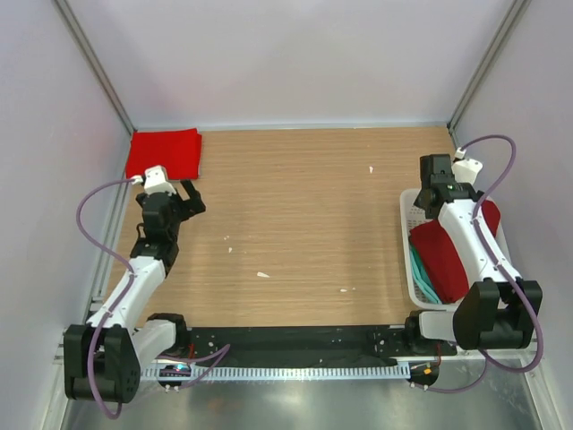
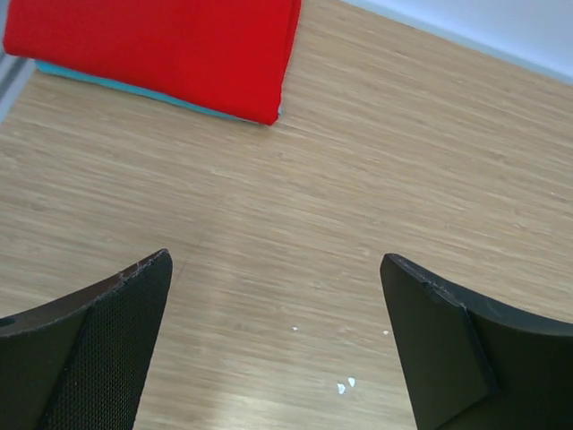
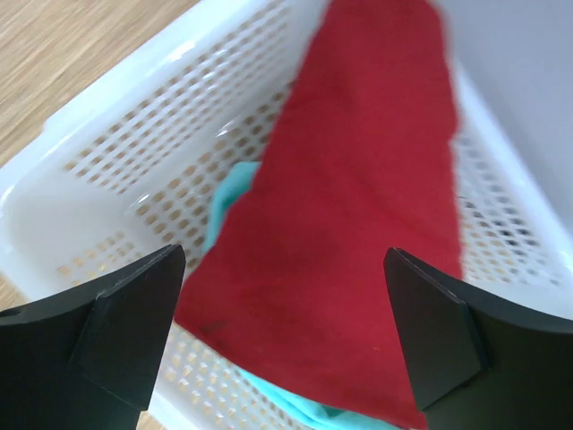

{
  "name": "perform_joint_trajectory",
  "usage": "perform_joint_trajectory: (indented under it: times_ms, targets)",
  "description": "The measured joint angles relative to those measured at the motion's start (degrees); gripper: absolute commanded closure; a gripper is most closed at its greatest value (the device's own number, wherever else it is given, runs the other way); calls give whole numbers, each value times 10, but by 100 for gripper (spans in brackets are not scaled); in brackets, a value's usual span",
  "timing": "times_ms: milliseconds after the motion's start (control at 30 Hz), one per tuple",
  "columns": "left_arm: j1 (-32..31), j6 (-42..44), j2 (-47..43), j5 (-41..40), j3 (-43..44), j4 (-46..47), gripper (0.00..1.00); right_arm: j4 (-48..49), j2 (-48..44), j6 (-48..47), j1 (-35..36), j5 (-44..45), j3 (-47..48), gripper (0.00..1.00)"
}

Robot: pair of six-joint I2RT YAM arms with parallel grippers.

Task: Fold and stack the t-shirts
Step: Grab the tshirt from the pile

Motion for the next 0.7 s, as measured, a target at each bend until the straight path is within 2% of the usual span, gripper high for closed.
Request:
perform_joint_trajectory:
  times_ms: [33, 133, 233, 367, 533, 667, 700]
  targets:
    - [-1, -5, 0, 6, 7, -15, 0, -21, 5, 12, 0, 19, 11, 2]
    - [-2, -24, -1, 23, 40, -63, 0, -48, 5, 23, -7, 66, 35, 16]
    - [-2, -51, 7, 37, 90, -126, 0, -57, 29, 35, -43, 91, 72, 15]
    - [-2, -96, 18, 46, 162, -211, 0, -47, 108, 45, -101, 102, 110, 17]
    - [2, -128, 46, 51, 270, -350, 0, -46, 181, 58, -129, 97, 111, 36]
    - [13, -136, 95, 77, 346, -430, 0, -44, 193, 71, -130, 89, 111, 53]
    - [15, -141, 100, 87, 349, -445, 0, -42, 191, 73, -130, 87, 111, 63]
